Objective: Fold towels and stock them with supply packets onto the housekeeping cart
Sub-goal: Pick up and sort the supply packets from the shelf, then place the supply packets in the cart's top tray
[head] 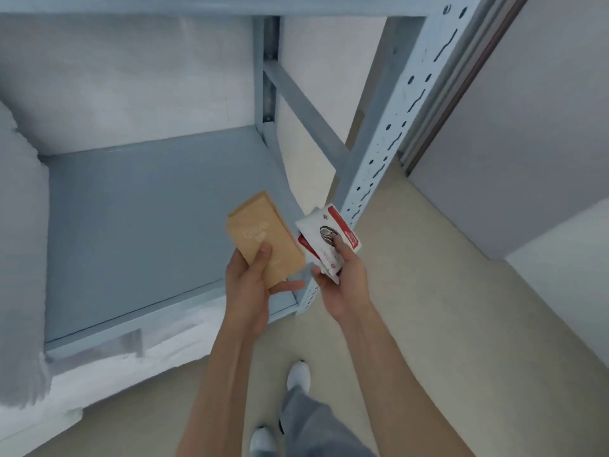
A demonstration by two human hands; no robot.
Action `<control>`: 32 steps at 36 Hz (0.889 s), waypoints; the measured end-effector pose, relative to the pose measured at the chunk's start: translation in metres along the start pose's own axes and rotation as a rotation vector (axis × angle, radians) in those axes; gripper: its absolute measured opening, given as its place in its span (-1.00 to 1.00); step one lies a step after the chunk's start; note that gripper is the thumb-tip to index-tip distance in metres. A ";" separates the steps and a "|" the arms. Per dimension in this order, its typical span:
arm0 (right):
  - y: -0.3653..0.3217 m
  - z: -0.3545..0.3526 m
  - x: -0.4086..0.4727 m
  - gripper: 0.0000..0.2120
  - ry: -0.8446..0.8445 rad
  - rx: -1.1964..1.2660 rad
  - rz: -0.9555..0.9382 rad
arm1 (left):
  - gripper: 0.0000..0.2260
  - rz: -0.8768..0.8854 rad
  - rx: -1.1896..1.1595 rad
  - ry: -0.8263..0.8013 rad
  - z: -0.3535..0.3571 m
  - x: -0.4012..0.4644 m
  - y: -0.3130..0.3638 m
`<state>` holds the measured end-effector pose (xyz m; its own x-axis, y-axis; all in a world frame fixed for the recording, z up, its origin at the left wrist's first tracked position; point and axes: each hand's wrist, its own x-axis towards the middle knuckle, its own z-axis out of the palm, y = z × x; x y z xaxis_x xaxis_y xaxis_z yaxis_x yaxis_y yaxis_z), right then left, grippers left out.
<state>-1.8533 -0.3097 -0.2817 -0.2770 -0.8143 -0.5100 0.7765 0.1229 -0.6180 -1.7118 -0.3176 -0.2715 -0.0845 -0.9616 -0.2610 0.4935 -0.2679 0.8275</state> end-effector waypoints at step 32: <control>-0.162 -0.233 -0.210 -0.81 0.066 -0.121 -0.499 | -0.76 -0.146 0.111 -0.298 0.180 -0.213 -0.115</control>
<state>-2.0531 -0.0268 -0.2136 -0.6353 -0.7534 -0.1697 0.4709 -0.2037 -0.8584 -1.9058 -0.0928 -0.2214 -0.4044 -0.8832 -0.2375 0.3615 -0.3929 0.8455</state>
